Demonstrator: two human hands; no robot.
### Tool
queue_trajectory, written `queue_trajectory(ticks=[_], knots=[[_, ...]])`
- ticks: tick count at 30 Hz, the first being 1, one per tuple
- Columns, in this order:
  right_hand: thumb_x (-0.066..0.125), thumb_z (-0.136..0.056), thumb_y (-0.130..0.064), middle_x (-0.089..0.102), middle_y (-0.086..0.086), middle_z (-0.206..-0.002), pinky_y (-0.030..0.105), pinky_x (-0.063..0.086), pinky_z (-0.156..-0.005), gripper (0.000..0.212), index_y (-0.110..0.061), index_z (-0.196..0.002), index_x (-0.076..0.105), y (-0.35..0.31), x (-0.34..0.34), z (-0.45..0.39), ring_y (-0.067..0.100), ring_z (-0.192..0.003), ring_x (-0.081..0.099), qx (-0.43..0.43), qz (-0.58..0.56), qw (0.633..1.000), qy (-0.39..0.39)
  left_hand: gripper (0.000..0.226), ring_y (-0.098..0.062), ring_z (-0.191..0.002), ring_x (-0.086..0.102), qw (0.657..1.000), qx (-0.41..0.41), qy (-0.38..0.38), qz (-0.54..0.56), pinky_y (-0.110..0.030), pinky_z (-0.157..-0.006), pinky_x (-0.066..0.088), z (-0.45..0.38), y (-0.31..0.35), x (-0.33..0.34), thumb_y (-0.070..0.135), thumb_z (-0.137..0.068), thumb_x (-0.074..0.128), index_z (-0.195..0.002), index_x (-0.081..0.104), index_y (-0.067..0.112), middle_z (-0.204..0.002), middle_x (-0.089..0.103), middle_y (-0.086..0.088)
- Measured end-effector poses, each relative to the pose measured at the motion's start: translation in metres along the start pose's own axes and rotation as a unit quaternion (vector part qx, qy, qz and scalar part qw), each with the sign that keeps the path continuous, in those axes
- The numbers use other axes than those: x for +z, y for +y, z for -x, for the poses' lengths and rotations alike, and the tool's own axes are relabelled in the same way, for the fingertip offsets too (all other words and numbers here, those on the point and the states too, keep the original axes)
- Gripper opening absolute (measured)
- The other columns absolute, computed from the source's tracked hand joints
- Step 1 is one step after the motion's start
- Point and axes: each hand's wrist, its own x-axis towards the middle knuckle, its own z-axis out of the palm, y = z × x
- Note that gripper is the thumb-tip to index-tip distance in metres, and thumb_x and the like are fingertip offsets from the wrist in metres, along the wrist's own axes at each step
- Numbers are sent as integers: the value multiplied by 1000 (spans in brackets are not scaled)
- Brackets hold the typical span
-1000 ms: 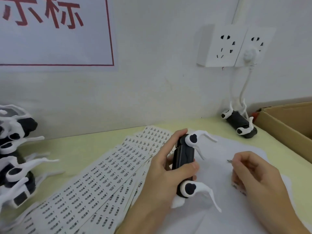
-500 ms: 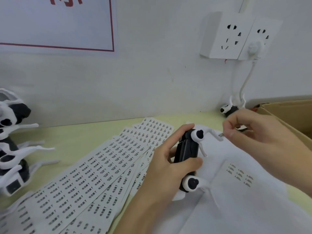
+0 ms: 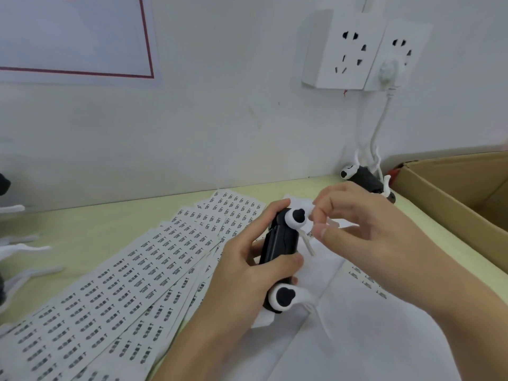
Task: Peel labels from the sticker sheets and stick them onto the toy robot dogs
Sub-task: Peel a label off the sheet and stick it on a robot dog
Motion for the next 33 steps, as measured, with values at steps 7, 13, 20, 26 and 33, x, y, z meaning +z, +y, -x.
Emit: queue_trajectory(ticks=[7,13,20,26,33], knots=[[66,-76,-35,58,-16,-97,11,45,-76,5,-33,-71,65,-2,-2,0,-1,-101,59,-7,49,999,-7,61,-27,-75,73,999,10,-21,-22,-30,-71,56,3,0,0,16,-74,71,-121,63,55,-92,75,-7],[73,-79,-25,57,-20,-102,14,46,-82,16,-34,-68,68,-1,1,0,-2,-103,55,-1,113,994,-6,60,-23,-78,73,999,14,-19,-29,-29,-75,58,3,-1,0,15,-74,70,-118,64,56,-92,76,-7],[80,-76,-27,54,-25,-107,16,39,-86,17,-36,-64,71,-3,-1,-1,-7,-98,52,11,173,985,0,61,-20,-74,69,999,18,-22,-31,-33,-75,57,3,0,2,16,-74,70,-119,64,57,-89,75,-7],[77,-79,-26,53,-25,-106,11,37,-83,18,-37,-65,71,-5,0,-1,-9,-97,50,8,172,985,-4,61,-20,-74,67,999,21,-19,-31,-33,-76,57,3,0,2,16,-74,70,-118,63,59,-89,73,-11],[78,-79,-24,52,-26,-106,9,36,-82,19,-35,-64,72,-5,0,-2,-9,-103,49,5,185,983,-1,61,-19,-73,67,999,21,-20,-30,-33,-77,58,3,0,2,16,-76,70,-118,63,59,-87,74,-6]])
